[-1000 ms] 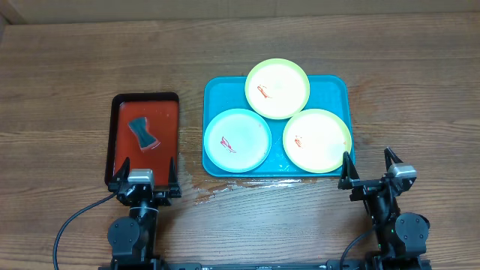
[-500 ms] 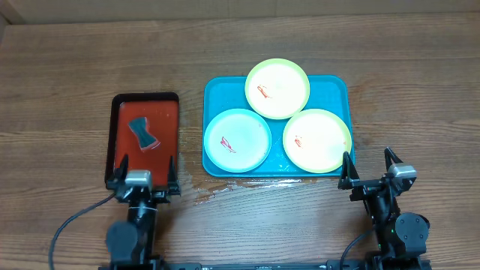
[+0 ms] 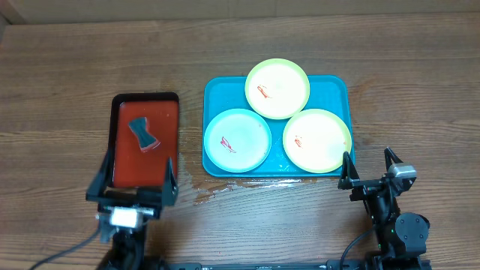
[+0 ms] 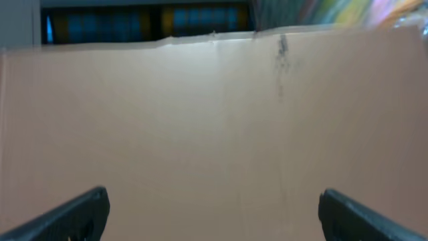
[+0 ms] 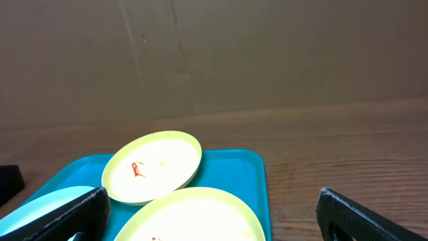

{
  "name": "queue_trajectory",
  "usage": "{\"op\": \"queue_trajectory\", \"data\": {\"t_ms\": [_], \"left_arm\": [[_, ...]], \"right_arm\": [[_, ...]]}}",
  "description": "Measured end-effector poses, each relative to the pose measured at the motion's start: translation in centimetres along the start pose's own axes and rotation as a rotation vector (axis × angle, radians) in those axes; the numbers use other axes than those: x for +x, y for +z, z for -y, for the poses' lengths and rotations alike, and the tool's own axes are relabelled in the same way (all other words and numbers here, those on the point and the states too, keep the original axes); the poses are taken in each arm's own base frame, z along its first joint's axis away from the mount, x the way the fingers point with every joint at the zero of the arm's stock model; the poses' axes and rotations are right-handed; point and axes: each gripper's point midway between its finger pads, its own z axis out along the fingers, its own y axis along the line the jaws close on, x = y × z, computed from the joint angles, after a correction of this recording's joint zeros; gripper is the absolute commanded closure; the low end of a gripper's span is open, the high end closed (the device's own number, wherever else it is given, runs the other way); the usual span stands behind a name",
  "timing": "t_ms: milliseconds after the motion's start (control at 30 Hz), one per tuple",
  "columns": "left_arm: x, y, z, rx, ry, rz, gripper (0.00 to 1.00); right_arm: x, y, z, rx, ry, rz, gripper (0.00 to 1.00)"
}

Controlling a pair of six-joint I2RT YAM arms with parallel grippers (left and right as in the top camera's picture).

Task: Clean dirty plates on tray and stack at the side
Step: 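Move the left gripper over the black tray toward the sponge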

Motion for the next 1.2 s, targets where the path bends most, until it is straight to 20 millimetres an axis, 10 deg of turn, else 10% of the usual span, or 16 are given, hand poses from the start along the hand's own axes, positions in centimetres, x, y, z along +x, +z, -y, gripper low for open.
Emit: {"op": "queue_trajectory", "data": {"t_ms": [333, 500, 733, 1200], "left_arm": [[2.6, 8.6, -1.8, 0.028, -0.019, -0.571, 0.00], [7.6, 10.8, -2.1, 0.048, -0.061, -0.754, 0.00], [16.6, 7.2, -6.2, -0.305, -0.280, -1.112, 0.00], [26.3, 2.2, -7.8, -0.564, -0.471, -1.436, 0.00]], "right_arm": [[0.0, 0.0, 0.0, 0.000, 0.000, 0.001, 0.00], [0.0, 0.0, 0.0, 0.001, 0.000, 0.002, 0.00], [0.0, 0.0, 0.0, 0.000, 0.000, 0.002, 0.00], [0.0, 0.0, 0.0, 0.000, 0.000, 0.001, 0.00]]}}
